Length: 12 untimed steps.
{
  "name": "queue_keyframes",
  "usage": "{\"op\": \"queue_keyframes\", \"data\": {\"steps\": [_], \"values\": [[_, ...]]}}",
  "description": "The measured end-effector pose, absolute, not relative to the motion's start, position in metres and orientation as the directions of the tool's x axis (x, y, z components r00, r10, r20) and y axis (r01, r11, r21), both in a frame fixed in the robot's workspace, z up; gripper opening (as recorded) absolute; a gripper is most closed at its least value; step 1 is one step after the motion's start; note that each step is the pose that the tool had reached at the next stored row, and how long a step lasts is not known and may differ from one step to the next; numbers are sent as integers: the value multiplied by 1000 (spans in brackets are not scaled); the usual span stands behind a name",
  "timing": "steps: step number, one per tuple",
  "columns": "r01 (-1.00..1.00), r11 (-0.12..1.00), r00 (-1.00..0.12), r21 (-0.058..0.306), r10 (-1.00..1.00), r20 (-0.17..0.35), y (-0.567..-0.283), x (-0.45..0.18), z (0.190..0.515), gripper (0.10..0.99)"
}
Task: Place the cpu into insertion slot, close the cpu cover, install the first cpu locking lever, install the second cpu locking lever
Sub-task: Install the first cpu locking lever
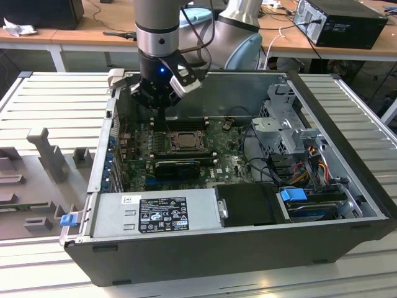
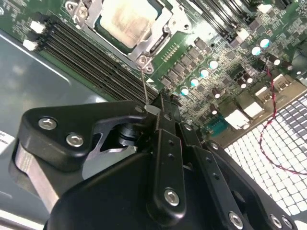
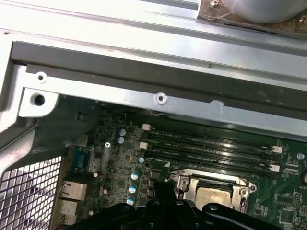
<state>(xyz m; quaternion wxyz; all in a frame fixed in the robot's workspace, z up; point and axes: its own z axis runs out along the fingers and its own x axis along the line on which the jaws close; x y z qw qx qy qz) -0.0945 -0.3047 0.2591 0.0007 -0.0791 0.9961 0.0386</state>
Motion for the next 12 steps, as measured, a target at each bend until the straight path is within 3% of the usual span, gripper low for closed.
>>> {"op": "queue_keyframes", "data": {"steps": [12], "values": [[-108,991,-994,77,-108,-8,-307,-105,259,106]]}}
